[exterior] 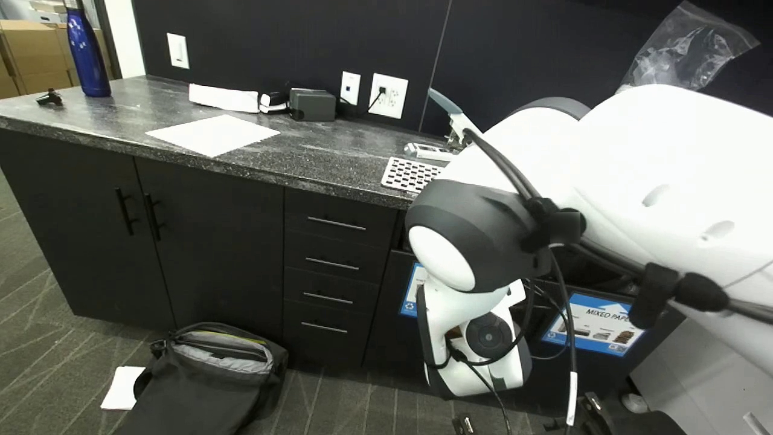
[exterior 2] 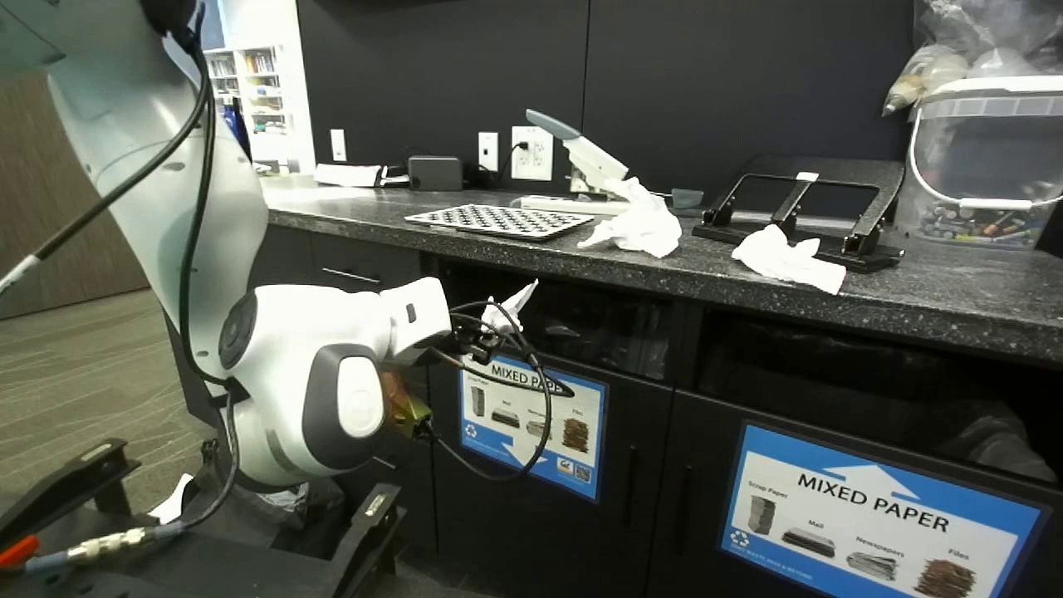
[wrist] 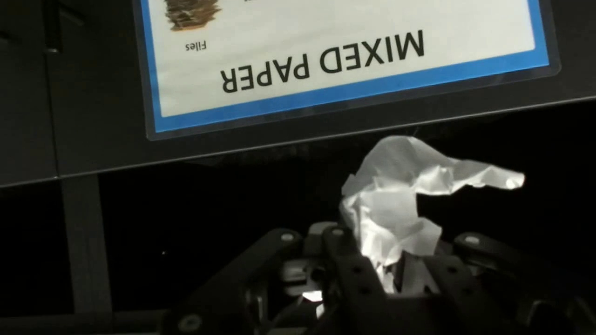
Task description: Pick up the papers from the counter and throw them in the bin
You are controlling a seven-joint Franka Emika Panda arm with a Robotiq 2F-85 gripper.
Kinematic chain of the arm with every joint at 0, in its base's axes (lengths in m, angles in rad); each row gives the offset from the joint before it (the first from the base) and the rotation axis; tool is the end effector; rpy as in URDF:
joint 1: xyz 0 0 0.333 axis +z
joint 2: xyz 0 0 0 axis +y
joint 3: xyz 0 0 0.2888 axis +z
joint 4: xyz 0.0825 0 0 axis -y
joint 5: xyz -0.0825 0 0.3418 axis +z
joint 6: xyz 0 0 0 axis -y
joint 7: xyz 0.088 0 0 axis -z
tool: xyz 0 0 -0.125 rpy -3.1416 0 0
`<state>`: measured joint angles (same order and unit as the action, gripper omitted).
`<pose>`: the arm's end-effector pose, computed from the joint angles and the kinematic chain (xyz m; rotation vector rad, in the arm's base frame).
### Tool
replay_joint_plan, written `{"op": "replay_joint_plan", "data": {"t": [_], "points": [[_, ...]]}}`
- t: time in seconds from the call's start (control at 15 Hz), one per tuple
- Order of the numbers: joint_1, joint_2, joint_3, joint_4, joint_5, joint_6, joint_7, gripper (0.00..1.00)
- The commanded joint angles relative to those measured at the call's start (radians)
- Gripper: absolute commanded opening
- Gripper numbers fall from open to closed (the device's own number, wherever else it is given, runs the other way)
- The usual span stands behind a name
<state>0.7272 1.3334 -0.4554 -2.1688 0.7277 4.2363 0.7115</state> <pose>0.4543 0.0137 0.0399 2.3420 -0.6722 1.6993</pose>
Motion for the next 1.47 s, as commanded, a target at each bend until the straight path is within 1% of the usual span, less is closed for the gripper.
{"op": "replay_joint_plan", "data": {"t": [0.0,0.07,0.13,0.2,0.27,0.33,0.4,0.47,0.53,0.6,0.67,0.73,0.8,0.87,0.93,1.0,1.07,1.2,1.27,1.33,1.4], "points": [[0.157,0.180,-0.121,0.111,0.155,-0.018,0.116,0.10],[0.074,0.162,-0.051,0.115,0.162,0.078,0.048,0.10],[0.198,0.217,-0.140,0.120,0.218,-0.009,0.130,0.10],[0.224,0.243,-0.145,0.130,0.258,-0.018,0.143,0.10],[0.146,0.239,-0.079,0.154,0.275,0.069,0.082,0.10],[0.236,0.164,-0.135,0.092,0.298,-0.019,0.083,0.10],[0.235,0.177,-0.134,0.095,0.305,-0.016,0.097,0.10],[0.214,0.174,-0.120,0.102,0.304,0.013,0.087,0.10],[0.168,0.167,-0.094,0.120,0.289,0.029,0.056,0.10],[0.099,0.140,-0.071,0.149,0.223,0.024,0.035,0.10],[0.038,0.111,-0.052,0.179,0.179,0.028,0.001,0.10],[-0.038,0.096,-0.030,0.244,0.160,0.011,-0.075,0.10],[-0.087,0.125,-0.027,0.319,0.141,-0.023,-0.106,0.10],[-0.024,0.187,-0.119,0.369,0.150,-0.164,-0.053,0.10],[-0.072,0.193,-0.120,0.434,0.140,-0.205,-0.082,0.10],[-0.093,0.204,-0.144,0.496,0.145,-0.274,-0.103,0.10],[-0.173,0.153,-0.105,0.546,0.133,-0.283,-0.196,0.10],[-0.230,0.152,-0.115,0.665,0.135,-0.356,-0.272,0.10],[-0.243,0.180,-0.132,0.735,0.149,-0.400,-0.298,0.10],[-0.268,0.190,-0.135,0.797,0.162,-0.444,-0.343,0.09],[-0.310,0.152,-0.096,0.820,0.146,-0.505,-0.419,0.39]]}}
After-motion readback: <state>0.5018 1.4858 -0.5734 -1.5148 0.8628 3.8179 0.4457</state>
